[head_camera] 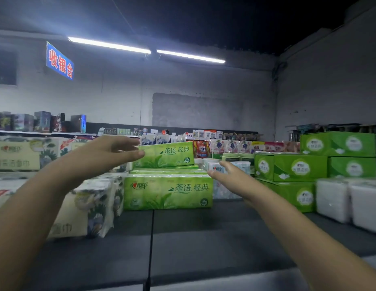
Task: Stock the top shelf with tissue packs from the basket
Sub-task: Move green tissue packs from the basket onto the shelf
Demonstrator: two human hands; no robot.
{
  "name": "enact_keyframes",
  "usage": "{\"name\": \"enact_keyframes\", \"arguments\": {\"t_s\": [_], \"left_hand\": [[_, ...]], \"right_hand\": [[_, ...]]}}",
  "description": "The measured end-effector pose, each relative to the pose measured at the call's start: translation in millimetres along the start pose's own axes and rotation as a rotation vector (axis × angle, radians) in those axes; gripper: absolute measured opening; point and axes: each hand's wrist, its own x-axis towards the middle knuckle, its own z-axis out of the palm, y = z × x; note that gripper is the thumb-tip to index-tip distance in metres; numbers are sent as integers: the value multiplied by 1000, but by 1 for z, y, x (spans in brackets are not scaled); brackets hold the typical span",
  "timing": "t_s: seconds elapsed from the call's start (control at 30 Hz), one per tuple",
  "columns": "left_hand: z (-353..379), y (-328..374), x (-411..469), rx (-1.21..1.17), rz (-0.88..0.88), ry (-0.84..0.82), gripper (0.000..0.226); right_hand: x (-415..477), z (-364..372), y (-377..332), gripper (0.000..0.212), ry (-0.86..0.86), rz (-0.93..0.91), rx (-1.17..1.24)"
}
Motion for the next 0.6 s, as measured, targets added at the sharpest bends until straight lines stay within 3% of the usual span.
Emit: {"name": "enact_keyframes", "arguments": {"t_s": [0.1,0.27,0.43,0.6], "left_hand": [[5,0,-29,-17,18,32,95],[21,6,-68,-83,71,92,49],[25,5,-101,-123,66,149,47],[22,6,-133,-228,46,134,55]], "right_hand": [[-26,0,1,65,21,-21,56],[-76,11,1,65,-47,-92,66],[-115,17,-6,63,-26,-103,153],[-156,19,-14,46,96,-62,216]]}}
